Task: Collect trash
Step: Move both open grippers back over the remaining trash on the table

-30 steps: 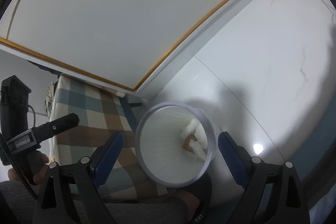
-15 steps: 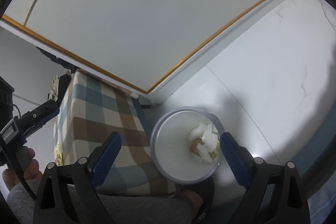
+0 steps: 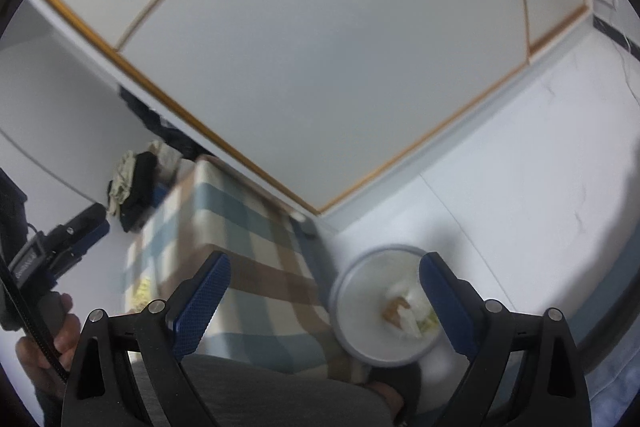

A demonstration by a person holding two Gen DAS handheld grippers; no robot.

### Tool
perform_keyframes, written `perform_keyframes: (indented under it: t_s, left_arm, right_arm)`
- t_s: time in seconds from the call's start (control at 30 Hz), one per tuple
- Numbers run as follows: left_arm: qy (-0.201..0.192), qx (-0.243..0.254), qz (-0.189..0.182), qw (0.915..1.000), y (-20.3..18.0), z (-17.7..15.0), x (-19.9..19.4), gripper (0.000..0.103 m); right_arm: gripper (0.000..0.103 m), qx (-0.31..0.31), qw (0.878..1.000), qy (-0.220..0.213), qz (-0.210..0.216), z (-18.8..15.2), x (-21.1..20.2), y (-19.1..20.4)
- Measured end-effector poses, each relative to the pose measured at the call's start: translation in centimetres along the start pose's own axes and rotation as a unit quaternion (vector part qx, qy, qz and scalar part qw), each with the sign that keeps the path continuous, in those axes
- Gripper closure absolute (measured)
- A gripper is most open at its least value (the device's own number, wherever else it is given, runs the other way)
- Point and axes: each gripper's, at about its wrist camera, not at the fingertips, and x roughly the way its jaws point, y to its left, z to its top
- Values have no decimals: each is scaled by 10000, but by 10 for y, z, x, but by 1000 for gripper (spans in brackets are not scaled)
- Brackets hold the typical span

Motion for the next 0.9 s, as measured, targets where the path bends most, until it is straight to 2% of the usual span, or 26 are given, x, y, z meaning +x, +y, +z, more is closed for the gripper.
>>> perform_keyframes:
  t_s: [0.07, 0.17, 0.43, 0.63, 0.9]
  left_arm:
    - [-169, -71, 93, 9998, 9, 2, -12, 23]
    - [-390, -235, 141, 9989, 28, 1, -31, 17]
    - [-804, -605, 445, 9939, 72, -6, -77, 15]
    - [-1017, -837, 683, 9889, 109, -16, -101, 10]
    - [-1081, -1058, 1112, 9822, 162, -32, -120, 9]
  right_arm:
    - [7, -106, 9998, -126, 139, 3, -8, 20]
    - [6, -320, 9984, -270, 375, 2, -16, 52]
    - [4, -907, 9915, -431, 833, -7, -22, 136]
    - [4, -1397, 9854, -381, 891, -22, -11, 194]
    - [3, -1989, 9765, -233, 803, -43, 11, 249]
